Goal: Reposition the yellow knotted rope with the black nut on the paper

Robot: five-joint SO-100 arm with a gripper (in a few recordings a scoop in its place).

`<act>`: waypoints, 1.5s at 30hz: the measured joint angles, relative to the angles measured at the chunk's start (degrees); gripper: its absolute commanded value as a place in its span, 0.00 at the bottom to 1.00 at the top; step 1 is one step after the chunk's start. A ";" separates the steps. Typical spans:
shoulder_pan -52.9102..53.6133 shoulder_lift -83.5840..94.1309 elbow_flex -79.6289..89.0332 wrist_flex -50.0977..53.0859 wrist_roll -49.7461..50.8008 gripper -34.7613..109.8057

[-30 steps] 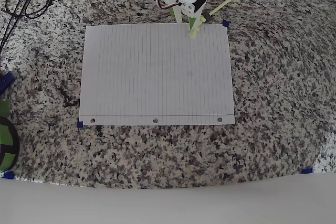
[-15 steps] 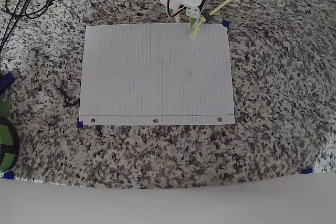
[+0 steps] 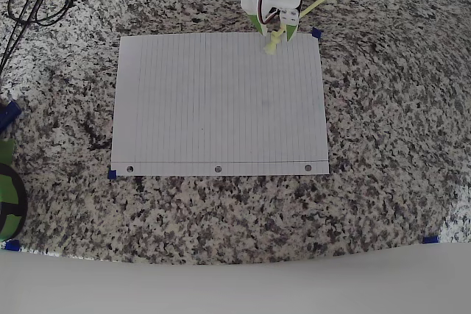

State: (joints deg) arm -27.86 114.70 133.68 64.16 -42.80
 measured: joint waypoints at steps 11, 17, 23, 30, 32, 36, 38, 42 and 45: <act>0.18 -3.78 0.00 -0.97 -1.58 0.52; 0.18 -4.92 0.00 -2.11 -1.58 0.52; 0.00 -7.12 -0.09 -2.37 -1.93 0.52; -1.67 -7.21 -0.09 -2.90 -2.46 0.52; -1.93 -7.21 -0.09 -2.90 -2.37 0.51; -2.02 -7.56 -0.09 -3.25 -2.64 0.48; -2.02 -7.82 -0.09 -3.25 -2.55 0.44; -2.02 -8.35 -0.09 -3.87 -2.64 0.32; -2.02 -8.70 -0.09 -3.96 -2.64 0.24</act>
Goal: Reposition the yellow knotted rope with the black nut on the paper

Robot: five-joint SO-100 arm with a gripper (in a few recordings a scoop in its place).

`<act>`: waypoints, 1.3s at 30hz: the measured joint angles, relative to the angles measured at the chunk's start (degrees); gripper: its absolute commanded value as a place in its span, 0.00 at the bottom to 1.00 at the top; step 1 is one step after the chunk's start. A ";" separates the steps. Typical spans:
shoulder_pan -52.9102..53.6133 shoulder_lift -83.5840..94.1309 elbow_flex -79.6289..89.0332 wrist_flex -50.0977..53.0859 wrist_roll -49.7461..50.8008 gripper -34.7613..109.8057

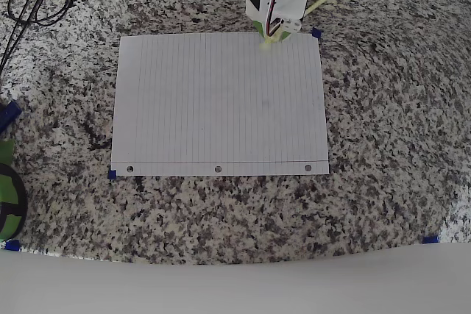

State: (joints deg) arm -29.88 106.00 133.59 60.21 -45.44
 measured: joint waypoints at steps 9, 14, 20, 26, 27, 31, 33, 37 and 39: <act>2.29 0.35 0.00 -0.26 -1.58 0.24; 7.56 5.19 0.00 -1.58 -3.69 0.24; 17.84 13.36 0.00 -4.48 -7.03 0.24; 28.74 19.78 0.00 -6.50 -7.73 0.24; 30.50 20.92 0.00 -6.86 -7.73 0.24; 37.18 26.02 0.00 -7.47 -7.73 0.24; 40.17 29.09 0.00 -8.26 -7.91 0.24; 47.37 34.80 0.09 -10.11 -9.23 0.24; 50.89 37.44 0.97 -12.04 -10.20 0.24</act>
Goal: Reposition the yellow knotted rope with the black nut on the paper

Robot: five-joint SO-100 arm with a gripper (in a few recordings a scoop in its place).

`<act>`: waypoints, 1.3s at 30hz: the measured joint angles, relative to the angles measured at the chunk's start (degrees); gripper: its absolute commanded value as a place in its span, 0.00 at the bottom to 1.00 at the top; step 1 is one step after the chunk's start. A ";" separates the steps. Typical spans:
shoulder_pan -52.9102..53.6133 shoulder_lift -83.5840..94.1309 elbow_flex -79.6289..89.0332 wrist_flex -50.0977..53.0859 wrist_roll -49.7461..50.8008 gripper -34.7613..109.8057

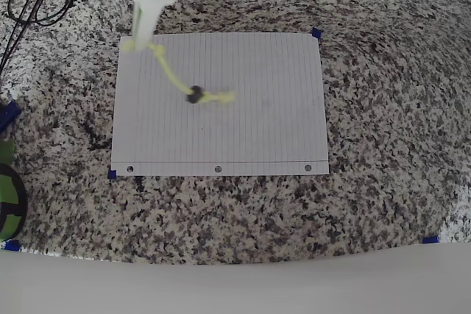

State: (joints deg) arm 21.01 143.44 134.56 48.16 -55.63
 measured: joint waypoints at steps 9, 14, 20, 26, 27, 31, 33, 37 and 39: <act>16.70 7.38 10.46 -12.57 -1.49 0.24; 22.32 7.65 11.60 -18.72 -1.49 0.24; 28.74 9.49 13.89 -22.94 -1.49 0.24; 30.85 11.78 16.88 -19.34 0.97 0.24; 30.15 12.30 17.49 -18.19 2.20 0.24; 23.82 14.41 20.13 -14.33 7.91 0.24; 18.90 15.73 20.39 -12.74 12.04 0.24; 9.05 19.07 21.62 -8.09 20.21 0.24; 4.75 20.21 22.24 -7.38 25.14 0.24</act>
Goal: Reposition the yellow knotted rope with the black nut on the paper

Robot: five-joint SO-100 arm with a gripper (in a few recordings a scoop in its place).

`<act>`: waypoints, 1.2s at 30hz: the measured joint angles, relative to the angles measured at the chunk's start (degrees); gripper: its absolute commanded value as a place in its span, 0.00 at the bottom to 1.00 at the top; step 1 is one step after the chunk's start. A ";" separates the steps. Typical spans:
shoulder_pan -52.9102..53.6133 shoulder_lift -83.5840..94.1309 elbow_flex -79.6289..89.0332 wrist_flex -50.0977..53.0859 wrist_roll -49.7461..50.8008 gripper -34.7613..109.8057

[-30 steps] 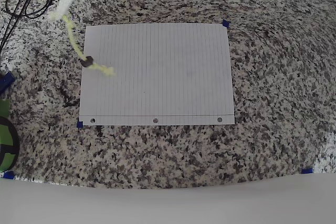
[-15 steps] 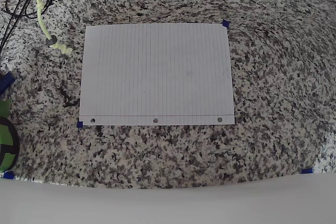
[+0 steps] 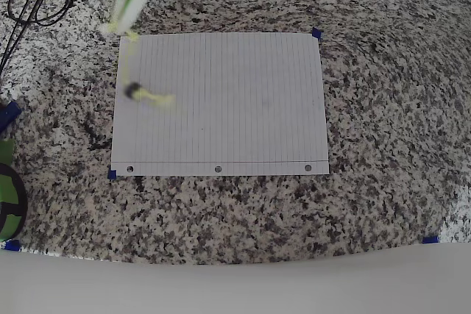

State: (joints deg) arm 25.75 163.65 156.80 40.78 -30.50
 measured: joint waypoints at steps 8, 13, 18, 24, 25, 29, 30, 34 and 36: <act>-12.57 3.16 1.41 0.79 19.69 0.24; -8.17 6.15 1.41 -2.20 11.07 0.24; 1.58 10.11 1.41 1.32 -5.10 0.24; 9.58 12.30 -3.52 13.01 -24.87 0.24; 10.46 12.13 -5.71 14.77 -27.42 0.24; 10.99 9.23 -15.47 23.29 -34.37 0.24; 11.16 8.00 -17.49 25.05 -35.42 0.24; 9.14 4.04 -25.22 29.88 -37.44 0.24; 6.94 1.14 -27.51 30.06 -37.44 0.24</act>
State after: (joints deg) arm 32.70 164.79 129.29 70.84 -67.94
